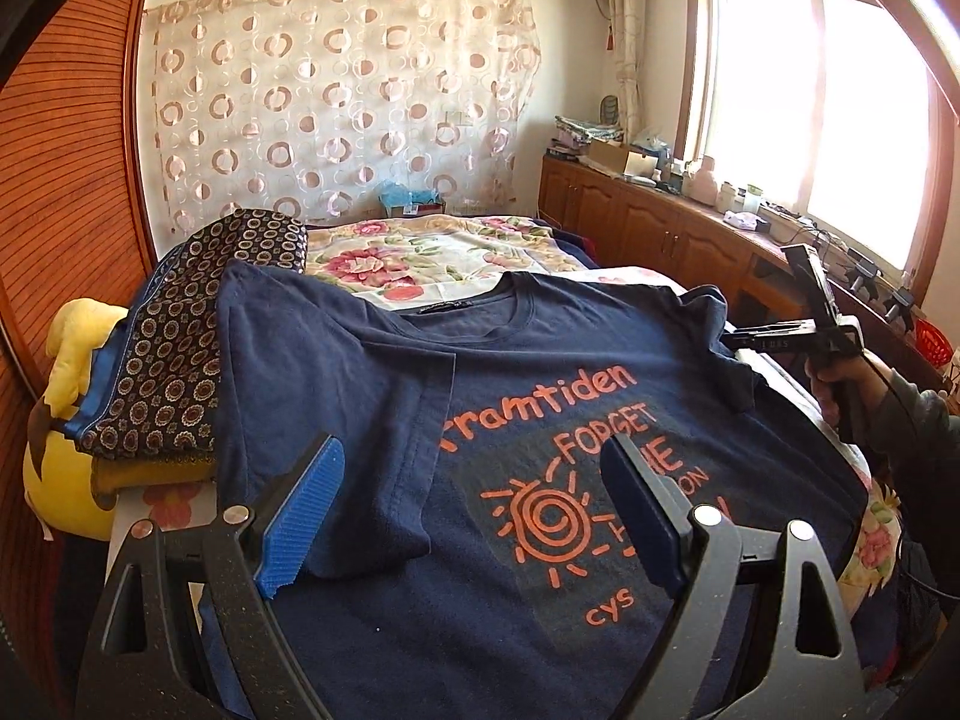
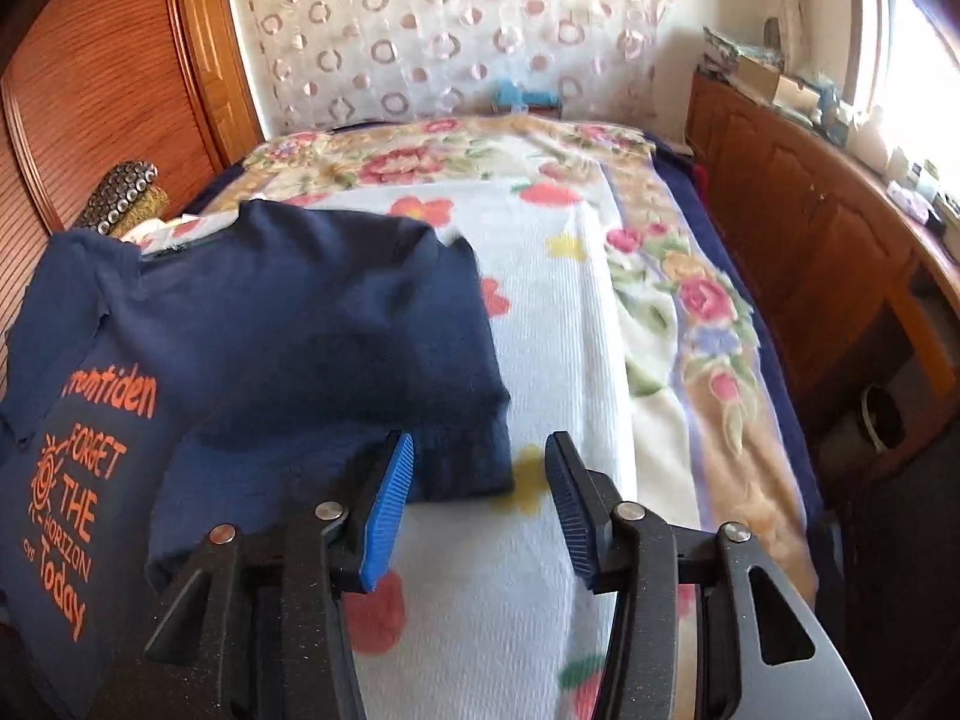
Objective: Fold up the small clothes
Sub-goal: 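Fold the grasped sleeve inward over the shirt body and open the right tool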
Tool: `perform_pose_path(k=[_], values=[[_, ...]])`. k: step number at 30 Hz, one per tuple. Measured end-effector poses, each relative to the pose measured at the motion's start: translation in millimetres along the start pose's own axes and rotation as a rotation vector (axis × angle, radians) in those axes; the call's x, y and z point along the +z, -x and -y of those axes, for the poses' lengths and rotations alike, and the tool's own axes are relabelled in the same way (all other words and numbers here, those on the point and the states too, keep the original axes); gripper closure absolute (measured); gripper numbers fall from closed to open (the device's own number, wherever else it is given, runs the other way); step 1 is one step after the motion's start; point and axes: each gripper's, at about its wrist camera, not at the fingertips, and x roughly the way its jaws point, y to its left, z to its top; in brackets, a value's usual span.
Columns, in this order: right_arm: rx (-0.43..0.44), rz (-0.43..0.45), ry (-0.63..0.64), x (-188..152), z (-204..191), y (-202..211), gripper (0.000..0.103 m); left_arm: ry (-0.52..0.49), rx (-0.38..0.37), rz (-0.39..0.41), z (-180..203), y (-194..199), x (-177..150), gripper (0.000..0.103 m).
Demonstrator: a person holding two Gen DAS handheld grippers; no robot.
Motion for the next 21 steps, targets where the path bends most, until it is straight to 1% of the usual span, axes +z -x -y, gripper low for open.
perform_pose_path(k=[1,2,5,7,11,14,17,18,19,21], values=[[0.033,-0.004,0.008,2.9,-5.1,-0.4,0.096,0.003,0.0,-0.002,-1.4,-0.2,-0.6,0.015],[0.037,0.008,0.026,5.6,-7.3,3.5,0.098,0.005,0.001,-0.003,-2.9,-0.2,-1.5,0.015],[0.069,0.054,0.078,18.9,-28.9,19.1,0.099,0.011,0.005,-0.004,-5.2,-0.6,-2.2,0.015],[0.095,0.09,0.089,28.6,-42.5,30.7,0.1,0.015,0.007,-0.004,-6.1,-0.3,-2.8,0.015],[0.17,0.174,0.178,46.6,-96.1,61.3,0.1,0.019,0.007,-0.006,-6.7,-0.6,-3.9,0.015],[0.203,0.19,0.23,57.2,-123.7,64.5,0.1,0.021,0.003,-0.006,-7.8,0.8,-5.9,0.015],[0.188,0.188,0.26,69.9,-146.9,54.9,0.1,0.023,0.005,-0.008,-8.6,1.2,-7.4,0.015],[0.189,0.185,0.265,71.0,-149.7,50.5,0.096,0.025,0.005,-0.01,-9.6,1.1,-7.4,0.015],[0.191,0.171,0.272,72.8,-154.5,45.7,0.086,0.028,0.006,-0.01,-9.9,1.1,-7.4,0.015],[0.194,0.155,0.256,72.3,-158.5,37.4,0.075,0.032,0.007,-0.011,-11.3,1.6,-8.9,0.015]])
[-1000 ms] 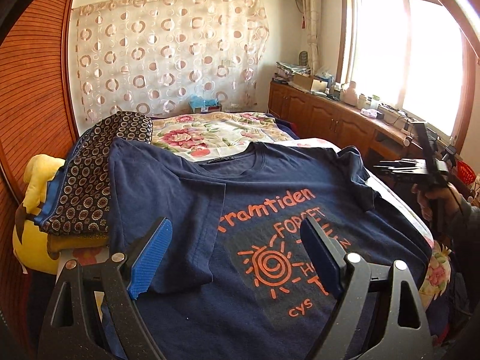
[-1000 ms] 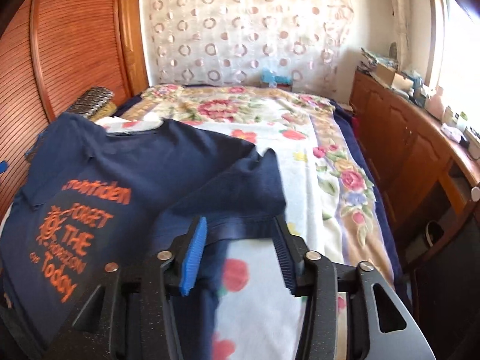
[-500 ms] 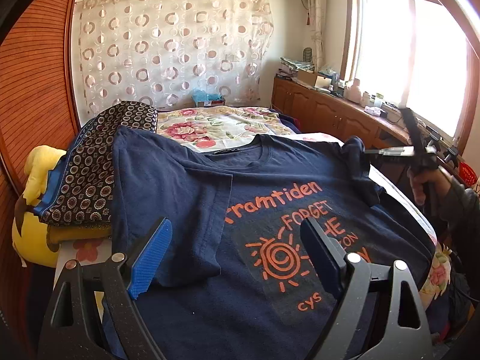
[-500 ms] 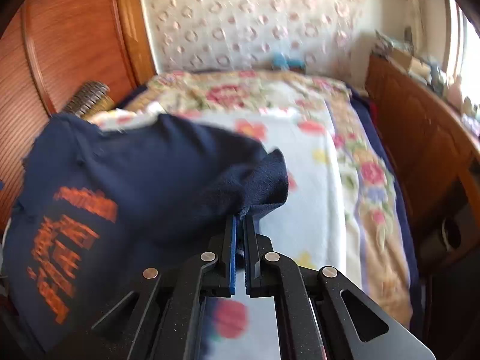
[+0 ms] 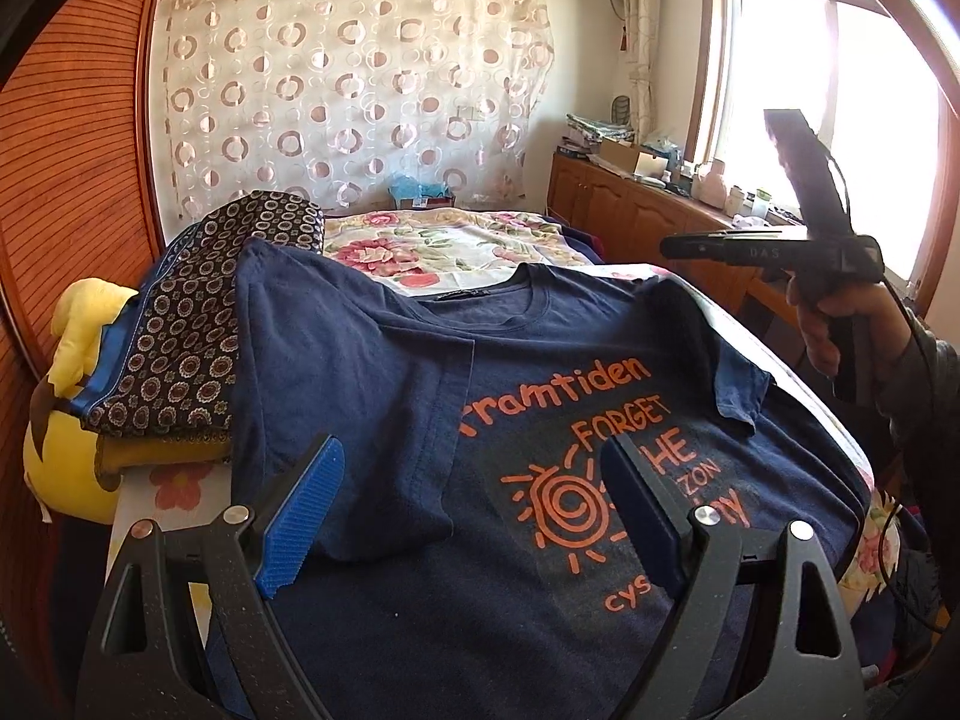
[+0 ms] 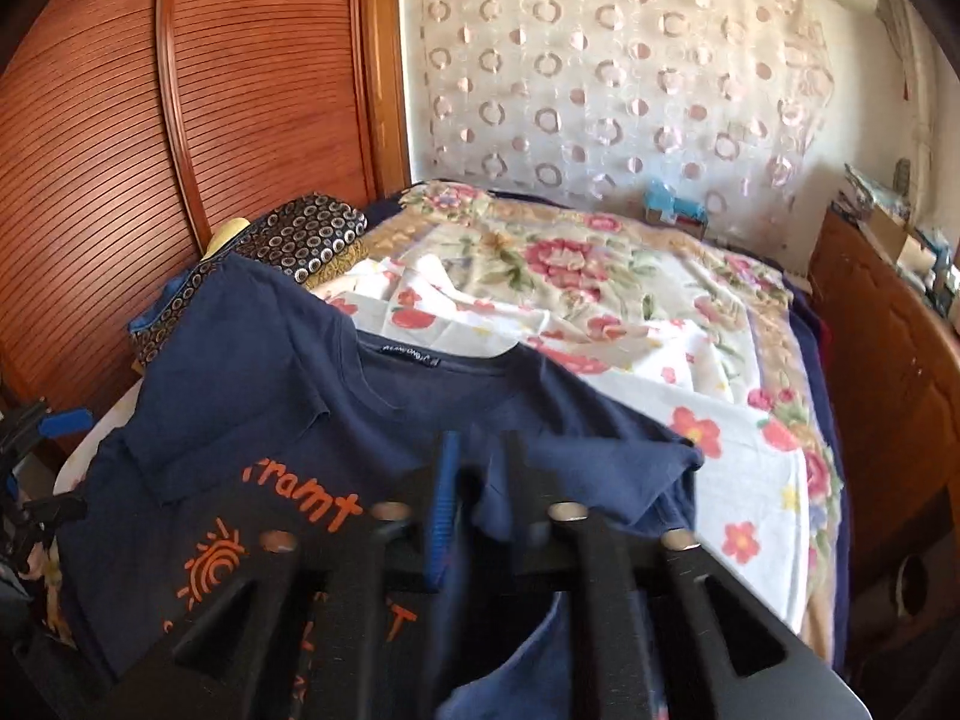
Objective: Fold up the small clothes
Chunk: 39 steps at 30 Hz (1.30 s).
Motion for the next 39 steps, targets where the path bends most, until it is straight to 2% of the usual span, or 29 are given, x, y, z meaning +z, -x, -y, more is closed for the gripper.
perform_pose_path(k=[5,12,23,25,27,29,35,39], values=[[-0.012,0.005,-0.035,-12.8,15.2,3.2,0.072,0.016,0.003,-0.003,-5.8,-0.8,-2.9,0.015],[-0.09,-0.079,-0.033,-45.6,24.0,6.2,0.072,0.022,0.004,-0.005,-5.9,-3.1,-3.4,0.015],[-0.012,-0.193,-0.05,-65.7,1.1,-37.1,0.072,0.023,0.018,-0.006,-9.1,-1.9,-3.2,0.015],[-0.022,-0.19,-0.043,-64.7,-2.8,-36.5,0.072,0.029,0.022,-0.007,-12.4,-2.2,-3.8,0.015],[0.008,-0.195,-0.062,-60.8,-2.4,-33.9,0.072,0.034,0.026,-0.008,-14.1,-2.6,-4.6,0.015],[-0.015,-0.184,-0.046,-55.0,-0.1,-32.2,0.072,0.037,0.03,-0.006,-16.2,-1.7,-5.1,0.015],[-0.018,-0.093,-0.063,-32.4,8.0,-10.0,0.072,0.056,0.042,0.0,-23.9,-1.3,-3.4,0.015],[0.019,-0.102,-0.045,-14.3,-4.6,-26.8,0.072,0.053,0.041,0.0,-24.0,-2.0,-3.6,0.015]])
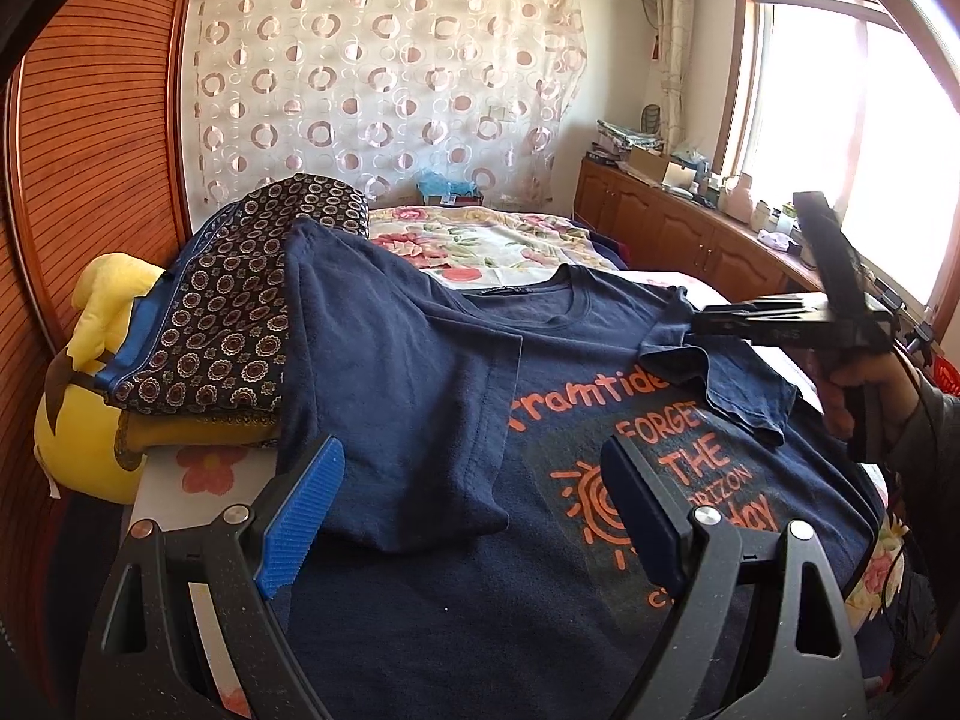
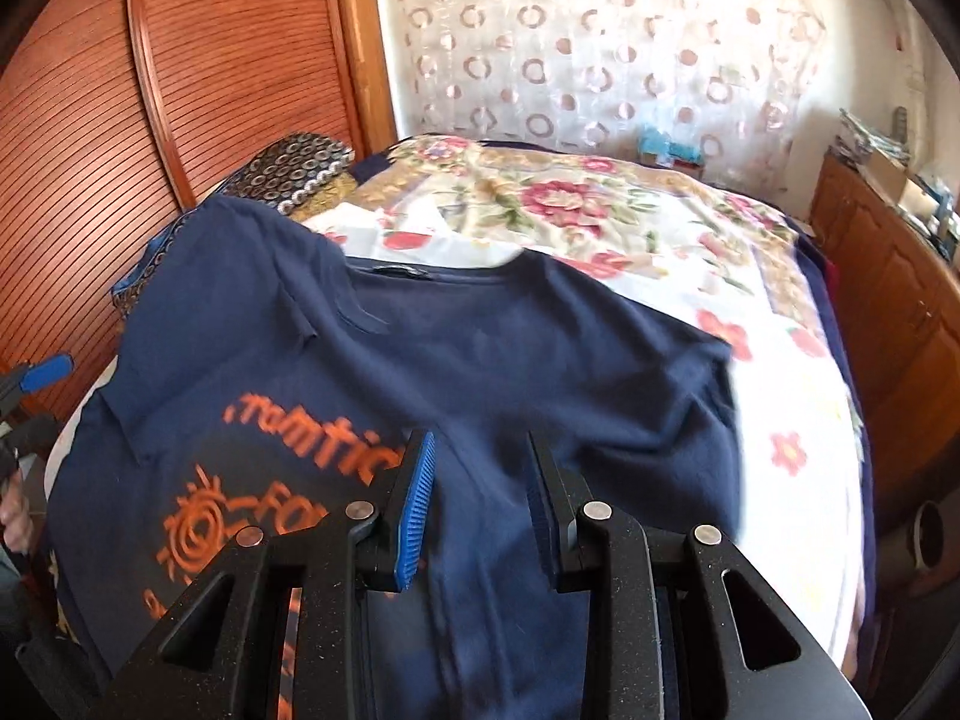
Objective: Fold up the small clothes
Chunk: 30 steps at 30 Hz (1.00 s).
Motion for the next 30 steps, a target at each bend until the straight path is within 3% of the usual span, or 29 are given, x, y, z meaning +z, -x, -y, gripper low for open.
perform_pose_path(k=[9,12,15,19,21,25,30], values=[[-0.042,-0.151,0.081,12.1,-27.0,-71.6,0.074,-0.002,0.003,-0.006,-4.4,0.9,-1.1,0.015],[-0.067,-0.148,0.117,17.5,-30.8,-76.3,0.1,0.002,0.004,-0.009,-4.9,0.1,-1.9,0.015],[-0.019,-0.06,0.062,30.4,-29.4,-65.8,0.1,0.005,0.004,-0.012,-5.1,-1.2,-2.8,0.015],[0.056,0.041,-0.014,43.1,-25.9,-50.4,0.098,0.001,0.004,-0.014,-4.9,-2.8,-1.9,0.015],[0.087,0.033,-0.028,43.9,-23.5,-50.3,0.086,0.002,0.007,-0.014,-5.4,-3.4,-1.6,0.015],[0.041,0.042,-0.029,41.9,-9.4,-47.1,0.076,-0.006,0.013,-0.016,-8.7,-8.9,3.6,0.015],[-0.09,0.047,-0.06,35.5,36.0,-43.1,0.073,-0.033,0.042,-0.005,-18.5,-19.4,24.7,0.015]])
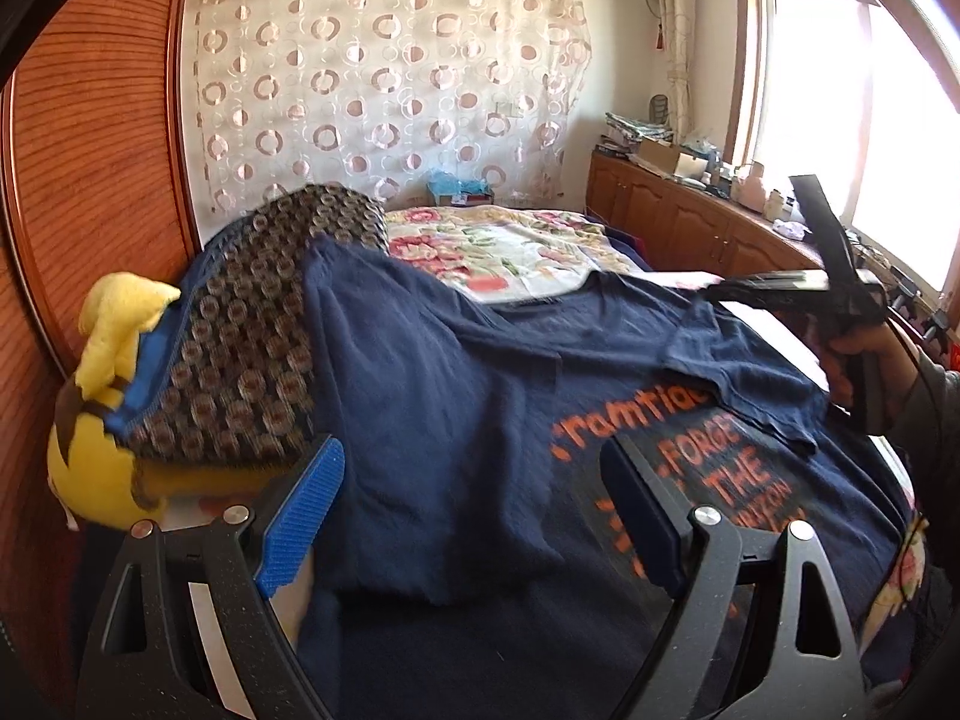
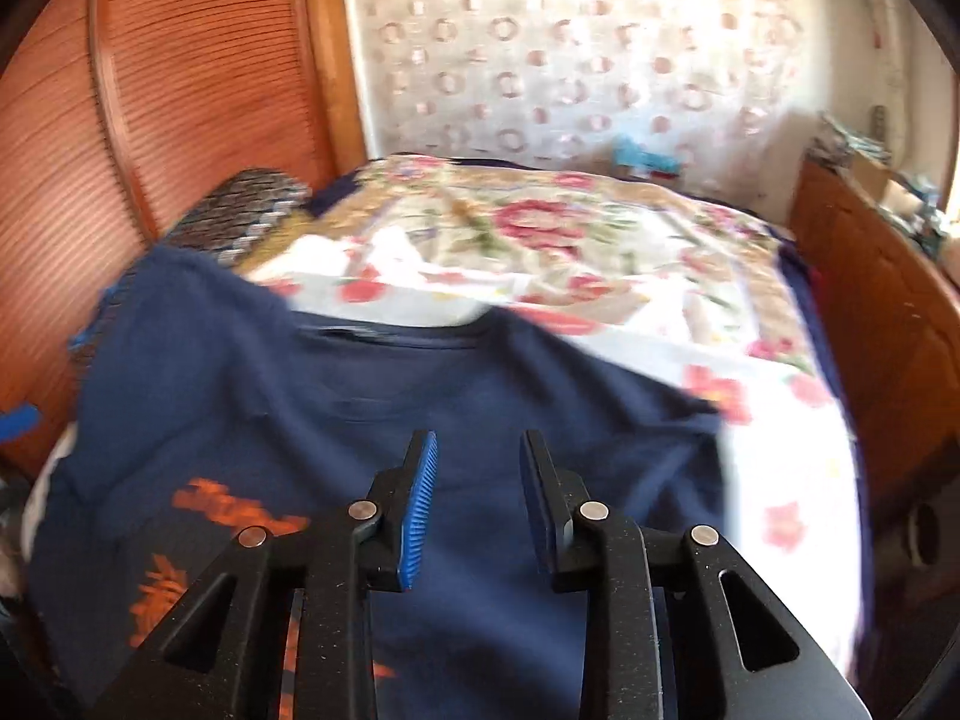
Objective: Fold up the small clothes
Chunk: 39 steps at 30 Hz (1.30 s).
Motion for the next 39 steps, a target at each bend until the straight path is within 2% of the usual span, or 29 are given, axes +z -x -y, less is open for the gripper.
perform_pose_path(k=[5,8,13,15,16,18,20,23,26,30,33,36,39], values=[[-0.087,-0.063,-0.044,-5.9,43.9,-16.4,0.073,0.002,0.031,0.001,-20.2,-18.0,24.7,0.015],[-0.078,-0.104,-0.08,-5.8,65.3,-33.0,0.073,0.011,0.061,-0.011,-36.3,-31.7,37.5,0.015],[-0.064,-0.133,-0.094,11.7,73.9,-57.1,0.073,0.022,0.081,-0.038,-53.6,-53.4,51.9,0.015],[-0.058,-0.123,-0.085,18.1,79.4,-60.1,0.073,0.03,0.089,-0.05,-59.7,-61.3,55.6,0.015],[-0.048,-0.118,-0.081,22.2,80.7,-63.0,0.076,0.029,0.094,-0.054,-60.5,-64.4,57.0,0.015],[-0.029,-0.078,-0.063,29.0,85.1,-67.1,0.094,0.029,0.11,-0.059,-65.4,-69.9,59.6,0.015],[-0.051,0.001,-0.042,30.7,87.4,-53.1,0.094,0.034,0.115,-0.063,-69.8,-73.9,61.7,0.015],[-0.045,0.021,-0.074,33.6,92.1,-50.1,0.094,0.037,0.125,-0.071,-73.8,-79.2,63.5,0.015],[-0.047,0.005,-0.053,30.8,91.4,-53.1,0.094,0.035,0.129,-0.082,-77.7,-86.4,66.7,0.015],[-0.076,-0.027,-0.057,29.0,95.9,-54.9,0.078,0.031,0.114,-0.091,-78.7,-93.6,70.4,0.015],[-0.057,-0.042,-0.052,34.3,94.4,-53.1,0.065,0.011,0.074,-0.083,-76.5,-94.1,74.1,0.026],[-0.066,-0.046,-0.045,33.8,94.3,-48.0,0.056,-0.001,0.06,-0.075,-76.7,-94.4,77.7,0.035],[-0.063,-0.063,-0.051,31.8,95.8,-49.0,0.053,-0.006,0.068,-0.08,-79.2,-98.7,82.5,0.036]])
